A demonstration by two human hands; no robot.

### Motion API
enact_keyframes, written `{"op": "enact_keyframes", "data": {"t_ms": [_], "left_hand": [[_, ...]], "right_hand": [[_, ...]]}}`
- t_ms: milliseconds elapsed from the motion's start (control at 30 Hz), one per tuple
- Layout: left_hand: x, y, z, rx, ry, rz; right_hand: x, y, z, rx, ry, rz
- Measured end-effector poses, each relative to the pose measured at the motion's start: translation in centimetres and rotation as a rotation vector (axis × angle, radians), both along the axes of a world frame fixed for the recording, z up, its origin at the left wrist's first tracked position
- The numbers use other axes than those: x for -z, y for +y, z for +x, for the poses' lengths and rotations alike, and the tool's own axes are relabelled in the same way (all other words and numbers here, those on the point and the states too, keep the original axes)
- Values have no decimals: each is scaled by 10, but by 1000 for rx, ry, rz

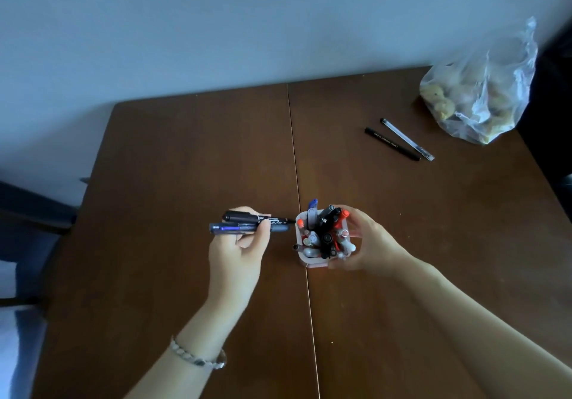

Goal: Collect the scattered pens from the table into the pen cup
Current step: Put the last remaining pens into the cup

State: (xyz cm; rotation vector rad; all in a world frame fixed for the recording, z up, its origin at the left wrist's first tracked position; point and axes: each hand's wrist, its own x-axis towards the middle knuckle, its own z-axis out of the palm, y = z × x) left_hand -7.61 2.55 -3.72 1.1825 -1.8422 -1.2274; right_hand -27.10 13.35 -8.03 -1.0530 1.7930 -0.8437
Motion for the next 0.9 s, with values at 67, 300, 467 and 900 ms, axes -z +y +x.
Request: {"op": "enact_keyframes", "data": {"t_ms": [67, 300, 467, 900], "left_hand": [[3, 9, -3, -11, 18, -28], [6, 15, -19, 85, -184, -228], [1, 4, -42, 324, -426, -172], [-3, 4, -31, 472, -270, -324]], "right_hand": [[0, 0, 0, 8, 0, -4], [-1, 0, 1, 29, 7, 16], [-1, -1, 0, 23, 18, 17], [1, 0, -1, 21, 23, 7]]}}
